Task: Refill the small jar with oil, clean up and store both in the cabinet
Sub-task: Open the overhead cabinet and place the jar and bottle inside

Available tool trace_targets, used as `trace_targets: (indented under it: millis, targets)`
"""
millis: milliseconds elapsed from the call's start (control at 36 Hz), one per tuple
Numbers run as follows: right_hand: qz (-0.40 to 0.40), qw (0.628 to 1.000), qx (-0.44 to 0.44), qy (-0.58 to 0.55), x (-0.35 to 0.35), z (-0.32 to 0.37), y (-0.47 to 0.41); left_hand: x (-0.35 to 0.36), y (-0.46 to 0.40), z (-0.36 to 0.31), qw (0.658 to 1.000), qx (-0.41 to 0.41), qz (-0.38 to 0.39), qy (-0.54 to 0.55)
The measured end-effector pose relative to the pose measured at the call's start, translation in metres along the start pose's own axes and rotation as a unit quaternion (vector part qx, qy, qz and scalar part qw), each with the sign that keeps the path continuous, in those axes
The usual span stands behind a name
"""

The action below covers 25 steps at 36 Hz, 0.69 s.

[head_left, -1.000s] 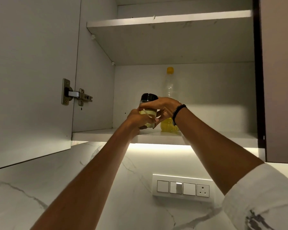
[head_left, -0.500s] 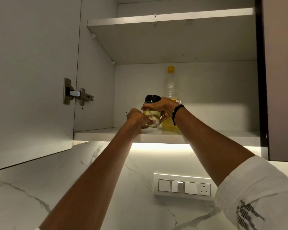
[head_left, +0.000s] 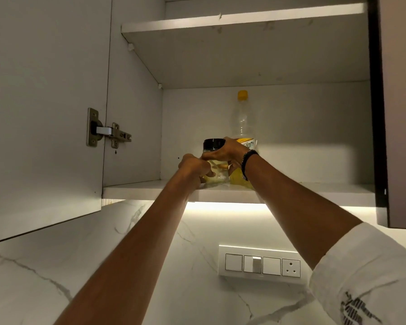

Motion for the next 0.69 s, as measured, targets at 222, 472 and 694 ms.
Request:
trace_targets:
  millis: [222, 472, 694]
  targets:
    - [0.045, 0.998, 0.005, -0.032, 0.005, -0.003, 0.001, -0.002, 0.011, -0.002, 0.999, -0.007, -0.012, 0.029]
    - [-0.093, 0.983, -0.148, 0.054, -0.037, 0.026, 0.038, -0.025, 0.015, -0.021, 0.985, 0.110, -0.134, 0.011]
    - [-0.108, 0.968, -0.167, 0.154, -0.042, 0.039, 0.043, -0.045, 0.028, -0.045, 0.909, 0.290, -0.162, -0.252]
Point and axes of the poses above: each hand's wrist, its own y-axis away from the middle knuckle, its own x-axis out of the palm, z = x × y, the point moved 7 cm from there along -y, towards the middle knuckle, and after that the axes turned 11 degrees about x, right-handed, at the moved point
